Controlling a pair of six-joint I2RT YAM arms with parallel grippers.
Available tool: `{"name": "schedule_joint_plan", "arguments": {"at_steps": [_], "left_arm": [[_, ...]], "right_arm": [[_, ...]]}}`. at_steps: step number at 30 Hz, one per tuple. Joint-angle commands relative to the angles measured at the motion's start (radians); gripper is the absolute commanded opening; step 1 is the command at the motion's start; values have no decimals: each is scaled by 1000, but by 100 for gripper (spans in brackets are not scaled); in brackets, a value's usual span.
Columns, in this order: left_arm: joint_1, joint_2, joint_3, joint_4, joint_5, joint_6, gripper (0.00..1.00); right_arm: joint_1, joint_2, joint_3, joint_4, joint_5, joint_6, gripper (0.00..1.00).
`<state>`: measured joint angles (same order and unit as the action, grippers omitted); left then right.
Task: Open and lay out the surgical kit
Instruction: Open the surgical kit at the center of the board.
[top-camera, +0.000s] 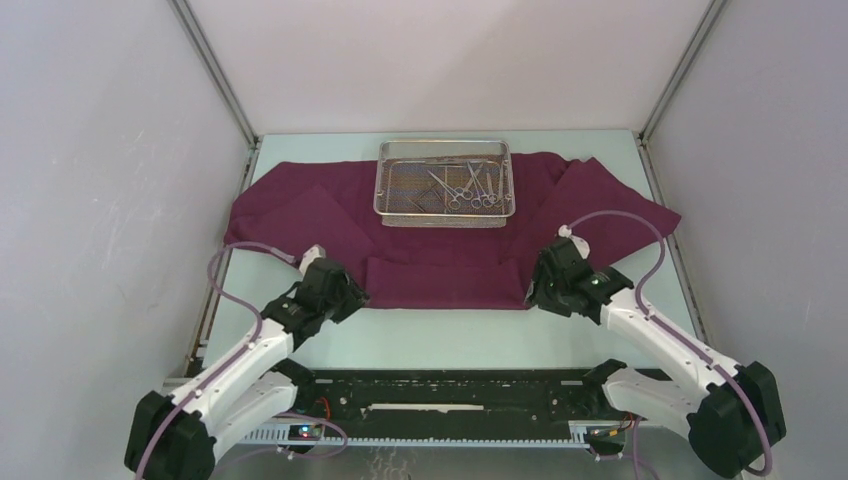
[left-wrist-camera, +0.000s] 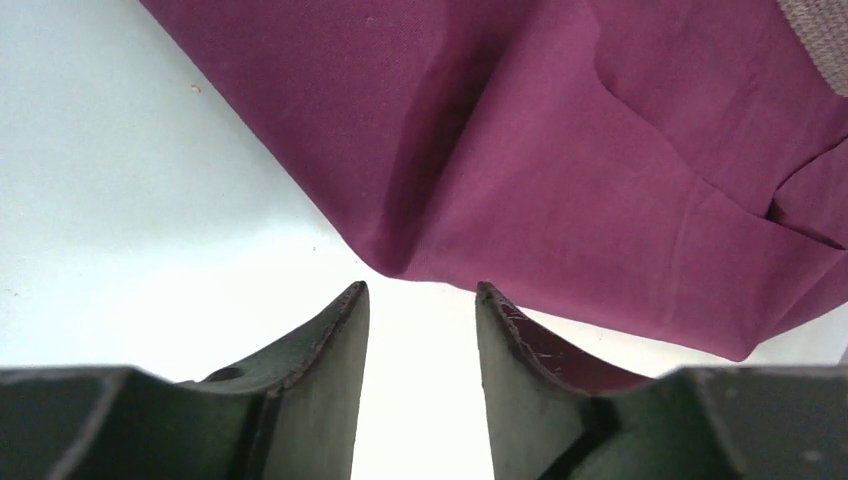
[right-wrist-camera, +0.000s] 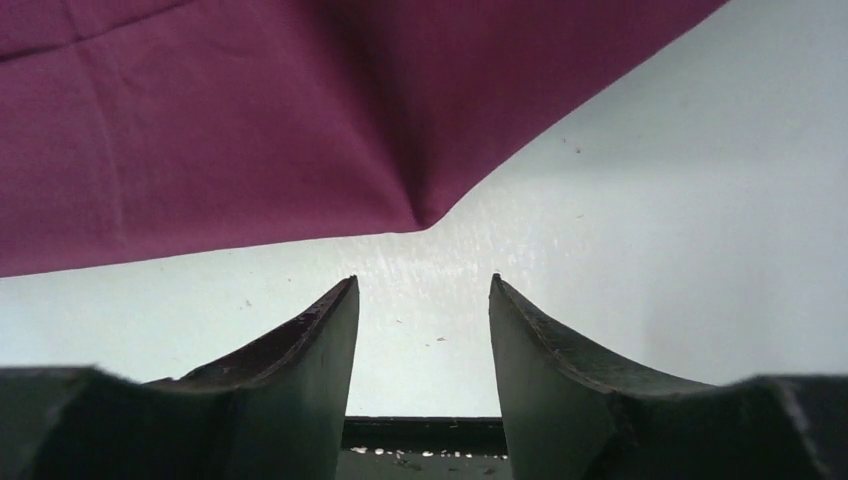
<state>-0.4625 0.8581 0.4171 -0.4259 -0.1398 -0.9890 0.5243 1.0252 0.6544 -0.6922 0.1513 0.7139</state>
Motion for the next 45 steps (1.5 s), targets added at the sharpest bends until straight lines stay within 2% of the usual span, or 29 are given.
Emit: {"name": "schedule_joint_plan", "arguments": {"at_steps": [1,4,10,18,22,27,30,33,36,37,40,43,45], "left_arm": [[-7,-59,79,-60,-50,49,51],[-7,2,202,-95,-107,127,57],[-2,246,448,-139,-156,296,64],[38,560,657,-161,-99,461,71],[38,679,703,-195,-128,479,72],[38,731,678,-152,-107,492,72],[38,756,677,-142,-93,500,70],[39,766,668,-125,-84,503,64],[39,771,651,-99,-67,495,53],[39,771,645,-92,-61,493,49],[39,752,619,-79,-57,482,33],[38,714,567,-64,-53,456,10],[39,670,523,-47,-42,433,1]], "right_arm": [[9,-20,122,-29,46,-76,60],[8,60,220,-10,62,-161,61],[-2,281,390,19,111,-296,61],[-28,469,469,73,81,-354,62],[-29,519,473,89,78,-360,63],[-27,572,473,111,77,-375,63],[-29,589,472,126,64,-378,58],[-30,602,472,136,61,-380,52],[-33,622,473,150,42,-383,46],[-32,627,472,151,41,-382,41],[-29,622,472,137,57,-362,30],[-22,607,470,104,80,-335,16],[-12,588,455,88,106,-310,8]]}}
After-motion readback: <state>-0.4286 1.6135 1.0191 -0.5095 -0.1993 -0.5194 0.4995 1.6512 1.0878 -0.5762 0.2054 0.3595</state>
